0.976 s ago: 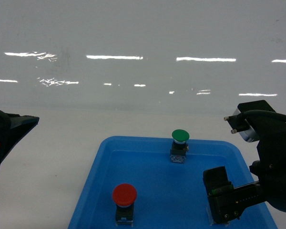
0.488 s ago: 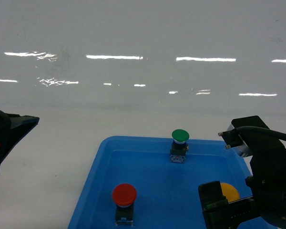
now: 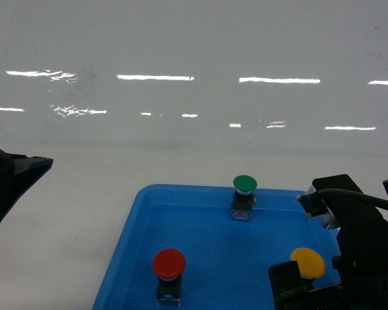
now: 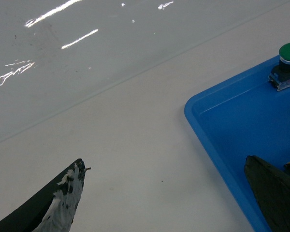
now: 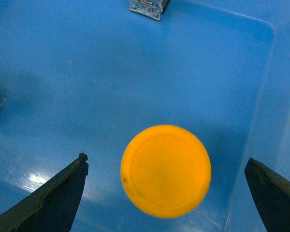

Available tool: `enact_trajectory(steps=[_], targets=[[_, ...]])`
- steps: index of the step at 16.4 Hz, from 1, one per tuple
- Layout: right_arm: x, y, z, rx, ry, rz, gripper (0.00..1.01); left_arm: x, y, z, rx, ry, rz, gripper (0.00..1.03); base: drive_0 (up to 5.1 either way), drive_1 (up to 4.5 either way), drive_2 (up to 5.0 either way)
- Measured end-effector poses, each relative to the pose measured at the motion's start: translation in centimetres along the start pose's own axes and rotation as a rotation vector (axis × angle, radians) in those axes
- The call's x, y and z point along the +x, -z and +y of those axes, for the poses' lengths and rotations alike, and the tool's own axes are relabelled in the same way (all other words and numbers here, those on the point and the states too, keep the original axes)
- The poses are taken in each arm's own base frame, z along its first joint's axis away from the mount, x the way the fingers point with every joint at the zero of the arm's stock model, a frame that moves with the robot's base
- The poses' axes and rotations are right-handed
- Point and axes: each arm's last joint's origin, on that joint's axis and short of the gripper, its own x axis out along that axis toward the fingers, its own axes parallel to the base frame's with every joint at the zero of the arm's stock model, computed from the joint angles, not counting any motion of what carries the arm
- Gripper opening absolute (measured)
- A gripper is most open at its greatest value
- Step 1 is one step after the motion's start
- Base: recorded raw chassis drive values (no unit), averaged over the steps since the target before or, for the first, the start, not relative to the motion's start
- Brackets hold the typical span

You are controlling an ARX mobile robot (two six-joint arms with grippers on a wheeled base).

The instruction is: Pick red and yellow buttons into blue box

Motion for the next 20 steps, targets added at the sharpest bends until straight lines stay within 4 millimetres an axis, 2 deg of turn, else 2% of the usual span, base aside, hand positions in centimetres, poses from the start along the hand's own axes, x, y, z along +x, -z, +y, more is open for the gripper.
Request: enact_trajectory(steps=[18, 19, 20], targets=[[0.79, 0.82, 0.2, 0.001, -0.032, 0.025, 0.98, 0.0, 0.0, 0.0, 0.0, 0.0, 0.0, 0.98, 0.0, 0.0, 0.0], [0.79, 0.81, 0.2, 0.001, -0.033, 0.025, 0.96, 0.0, 0.0, 0.0, 0.0, 0.0, 0.0, 0.98, 0.0, 0.0, 0.0], [0.79, 0.81, 0.2, 0.001, -0.032, 0.025, 0.87, 0.0, 0.0, 0.0, 0.0, 0.0, 0.0, 0.98, 0.0, 0.0, 0.0]])
